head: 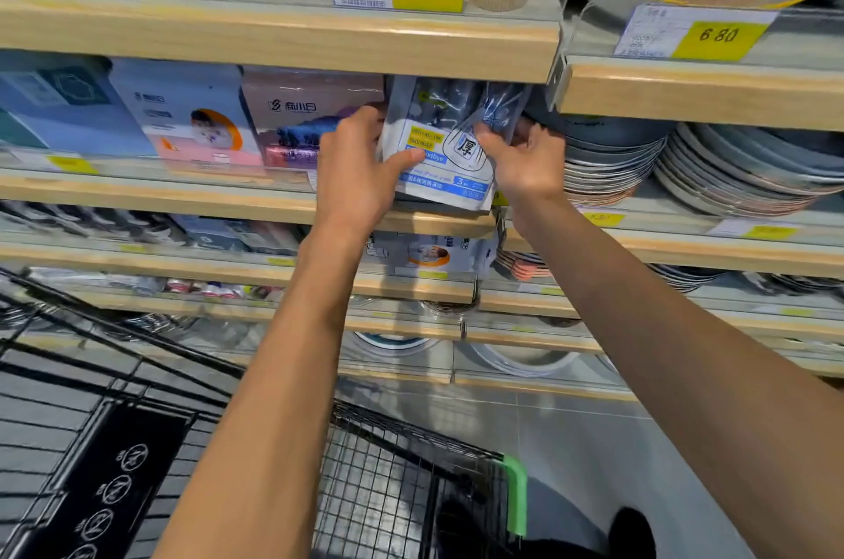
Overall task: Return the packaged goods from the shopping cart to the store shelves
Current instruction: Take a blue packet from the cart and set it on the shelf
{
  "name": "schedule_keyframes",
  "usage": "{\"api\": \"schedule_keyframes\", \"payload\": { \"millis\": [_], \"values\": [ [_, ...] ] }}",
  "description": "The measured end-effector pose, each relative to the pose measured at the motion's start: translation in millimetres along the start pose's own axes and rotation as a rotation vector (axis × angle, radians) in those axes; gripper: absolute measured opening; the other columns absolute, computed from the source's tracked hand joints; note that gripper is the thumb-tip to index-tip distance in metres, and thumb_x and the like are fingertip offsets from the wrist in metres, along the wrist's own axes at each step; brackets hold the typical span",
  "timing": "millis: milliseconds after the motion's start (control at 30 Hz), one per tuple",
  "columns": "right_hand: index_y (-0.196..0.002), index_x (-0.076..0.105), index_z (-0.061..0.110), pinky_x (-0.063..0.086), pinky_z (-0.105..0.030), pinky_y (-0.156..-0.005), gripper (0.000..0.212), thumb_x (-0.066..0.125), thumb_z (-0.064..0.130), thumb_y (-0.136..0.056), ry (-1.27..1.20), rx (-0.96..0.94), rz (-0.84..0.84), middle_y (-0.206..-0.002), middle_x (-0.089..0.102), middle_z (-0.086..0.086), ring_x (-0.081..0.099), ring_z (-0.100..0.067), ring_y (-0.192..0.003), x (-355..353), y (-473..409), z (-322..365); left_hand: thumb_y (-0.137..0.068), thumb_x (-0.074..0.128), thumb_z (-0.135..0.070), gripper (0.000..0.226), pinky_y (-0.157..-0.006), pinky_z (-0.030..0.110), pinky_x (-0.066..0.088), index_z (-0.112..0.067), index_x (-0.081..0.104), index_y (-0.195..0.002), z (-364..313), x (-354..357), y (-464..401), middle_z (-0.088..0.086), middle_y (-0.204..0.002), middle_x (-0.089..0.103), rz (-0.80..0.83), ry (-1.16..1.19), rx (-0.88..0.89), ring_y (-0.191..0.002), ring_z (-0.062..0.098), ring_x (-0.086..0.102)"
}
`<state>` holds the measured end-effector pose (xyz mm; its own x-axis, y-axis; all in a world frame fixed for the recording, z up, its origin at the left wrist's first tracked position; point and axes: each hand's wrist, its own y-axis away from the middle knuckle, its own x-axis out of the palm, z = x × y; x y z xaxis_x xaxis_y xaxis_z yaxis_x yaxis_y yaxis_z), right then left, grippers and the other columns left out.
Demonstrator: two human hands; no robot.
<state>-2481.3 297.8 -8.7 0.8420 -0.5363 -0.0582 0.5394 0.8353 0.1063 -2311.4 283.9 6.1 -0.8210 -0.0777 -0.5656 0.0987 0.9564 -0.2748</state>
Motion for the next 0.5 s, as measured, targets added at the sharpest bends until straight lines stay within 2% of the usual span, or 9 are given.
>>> {"api": "schedule_keyframes", "payload": {
  "millis": [67,100,200,267,367,433,500],
  "values": [
    [-0.089,0.063,0.026,0.053,-0.047,-0.098,0.02,0.081,0.026,-0.08,0.003,0.024,-0.024,-0.104,0.075,0.0,0.07,-0.022,-0.102,5,-6,1,-0.074,0.085,-0.031,0.042,-0.087,0.041,0.056,-0.002,0.063,-0.096,-3,1,-2,0.004,-0.098,0.072,-0.041,0.02,-0.029,-0.093,0.021,0.068],
    [-0.093,0.063,0.026,0.051,-0.045,-0.1,0.022,0.082,0.028,-0.08,-0.009,0.052,-0.032,-0.107,0.074,0.001,0.068,-0.021,-0.105,7,-6,5,-0.075,0.085,-0.032,0.045,-0.09,0.041,0.055,-0.001,0.064,-0.099,-6,0,-3,0.004,-0.098,0.07,-0.054,0.028,-0.044,-0.093,0.022,0.066],
    [-0.123,0.061,0.017,0.048,-0.035,-0.1,0.05,0.08,0.033,-0.081,-0.052,0.145,-0.02,-0.117,0.07,0.0,0.062,-0.019,-0.112,11,-9,13,-0.075,0.083,-0.039,0.052,-0.093,0.045,0.053,-0.002,0.063,-0.106,-5,-2,-12,0.006,-0.103,0.067,-0.079,0.026,-0.077,-0.103,0.027,0.063],
    [-0.13,0.057,0.015,0.047,-0.034,-0.101,0.054,0.079,0.03,-0.083,-0.093,0.152,0.002,-0.12,0.069,0.0,0.061,-0.018,-0.114,11,-9,15,-0.076,0.082,-0.039,0.054,-0.095,0.047,0.051,-0.002,0.061,-0.11,-6,-4,-13,0.009,-0.11,0.065,-0.074,0.028,-0.114,-0.11,0.029,0.06],
    [-0.121,0.059,0.016,0.047,-0.035,-0.101,0.04,0.076,0.028,-0.086,-0.095,0.122,0.005,-0.114,0.069,0.002,0.061,-0.018,-0.11,9,-3,12,-0.078,0.083,-0.029,0.047,-0.095,0.039,0.053,-0.006,0.06,-0.111,-8,-8,-6,0.002,-0.11,0.067,-0.01,0.078,-0.095,-0.102,0.017,0.064],
    [-0.102,0.063,0.02,0.05,-0.041,-0.101,0.018,0.074,0.022,-0.088,-0.117,0.049,-0.013,-0.1,0.07,0.004,0.066,-0.018,-0.101,8,1,3,-0.079,0.081,-0.019,0.047,-0.088,0.041,0.057,-0.009,0.053,-0.115,-5,-11,2,0.001,-0.112,0.068,0.097,0.101,-0.061,-0.098,0.015,0.068],
    [-0.1,0.065,0.019,0.051,-0.047,-0.1,0.014,0.073,0.02,-0.088,-0.128,0.002,-0.021,-0.1,0.072,0.0,0.068,-0.022,-0.102,7,5,-2,-0.082,0.078,-0.013,0.05,-0.082,0.044,0.059,-0.011,0.045,-0.118,-4,-13,8,0.003,-0.114,0.066,0.167,0.134,-0.025,-0.096,0.017,0.07]
  ]
}}
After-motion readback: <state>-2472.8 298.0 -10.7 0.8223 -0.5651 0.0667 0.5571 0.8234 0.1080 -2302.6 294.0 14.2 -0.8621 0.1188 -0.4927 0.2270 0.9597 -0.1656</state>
